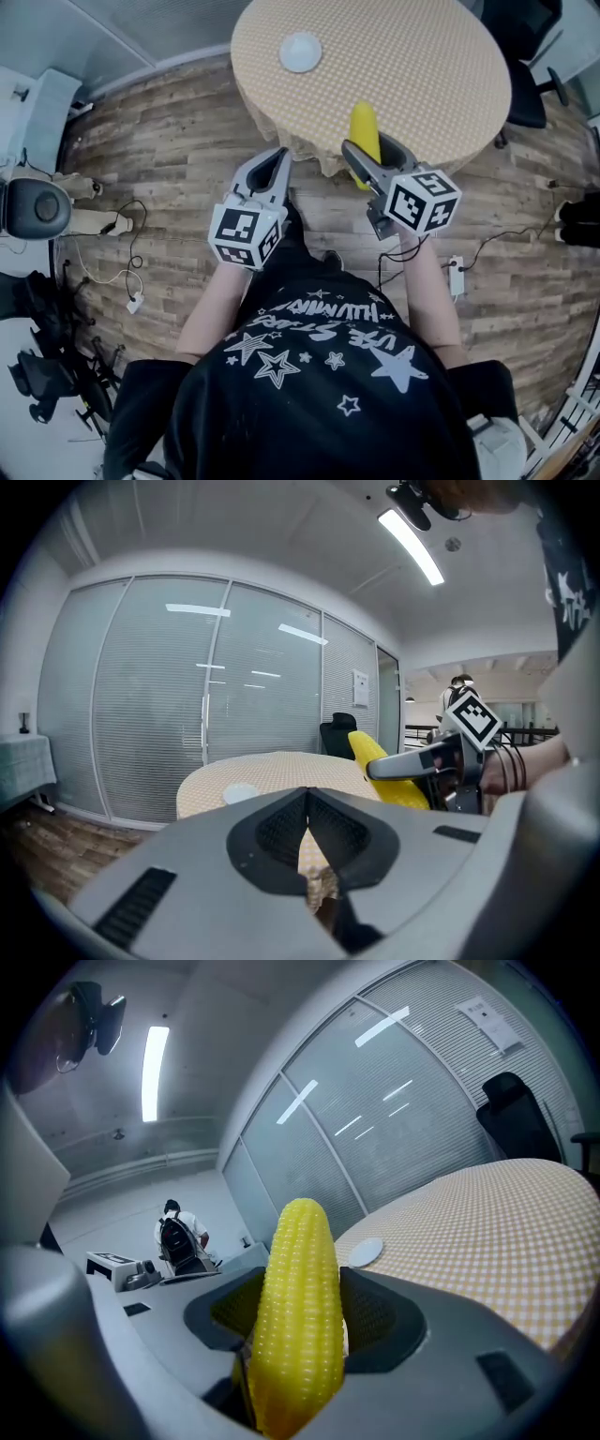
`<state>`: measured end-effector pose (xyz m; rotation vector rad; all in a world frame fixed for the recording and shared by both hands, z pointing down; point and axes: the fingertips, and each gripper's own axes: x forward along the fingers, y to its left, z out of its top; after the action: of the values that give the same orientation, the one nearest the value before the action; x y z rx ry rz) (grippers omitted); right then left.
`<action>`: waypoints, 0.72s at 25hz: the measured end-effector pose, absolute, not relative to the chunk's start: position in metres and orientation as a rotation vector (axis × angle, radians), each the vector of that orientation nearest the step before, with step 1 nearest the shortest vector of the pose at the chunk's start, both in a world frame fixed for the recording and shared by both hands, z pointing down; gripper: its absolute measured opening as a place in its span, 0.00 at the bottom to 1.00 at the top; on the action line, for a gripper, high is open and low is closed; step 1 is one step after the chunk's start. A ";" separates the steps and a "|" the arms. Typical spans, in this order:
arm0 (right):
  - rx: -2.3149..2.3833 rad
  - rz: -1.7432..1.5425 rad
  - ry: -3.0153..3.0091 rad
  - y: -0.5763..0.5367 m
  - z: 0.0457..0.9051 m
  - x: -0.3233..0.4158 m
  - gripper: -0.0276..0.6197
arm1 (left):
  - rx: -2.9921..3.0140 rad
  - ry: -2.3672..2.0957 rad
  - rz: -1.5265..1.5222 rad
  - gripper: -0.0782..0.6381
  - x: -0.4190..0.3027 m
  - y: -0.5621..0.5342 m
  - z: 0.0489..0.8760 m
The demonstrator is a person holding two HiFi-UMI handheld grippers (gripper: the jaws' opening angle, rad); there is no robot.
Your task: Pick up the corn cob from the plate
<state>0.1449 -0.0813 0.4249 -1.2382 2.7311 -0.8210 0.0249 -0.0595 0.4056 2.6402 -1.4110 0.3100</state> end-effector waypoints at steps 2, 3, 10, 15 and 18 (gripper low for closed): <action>-1.226 -0.816 2.736 -0.069 0.423 0.143 0.44 | 2.629 -1.439 0.278 0.12 0.022 -0.049 0.400; -1.218 -0.814 2.739 -0.063 0.421 0.141 0.44 | 2.629 -1.449 0.263 0.12 0.022 -0.043 0.396; -1.199 -0.786 2.744 -0.034 0.410 0.125 0.44 | 2.660 -1.442 0.267 0.12 0.009 -0.010 0.393; -1.228 -0.753 2.729 -0.019 0.402 0.124 0.44 | 2.648 -1.429 0.230 0.12 0.003 0.000 0.395; -1.247 -0.744 2.715 -0.010 0.395 0.121 0.44 | 2.653 -1.420 0.201 0.12 -0.003 0.008 0.392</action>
<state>0.1211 -0.0101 0.3953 -1.2466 2.7145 -0.7439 -0.0027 0.0079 0.3917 2.6534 -1.4196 0.2009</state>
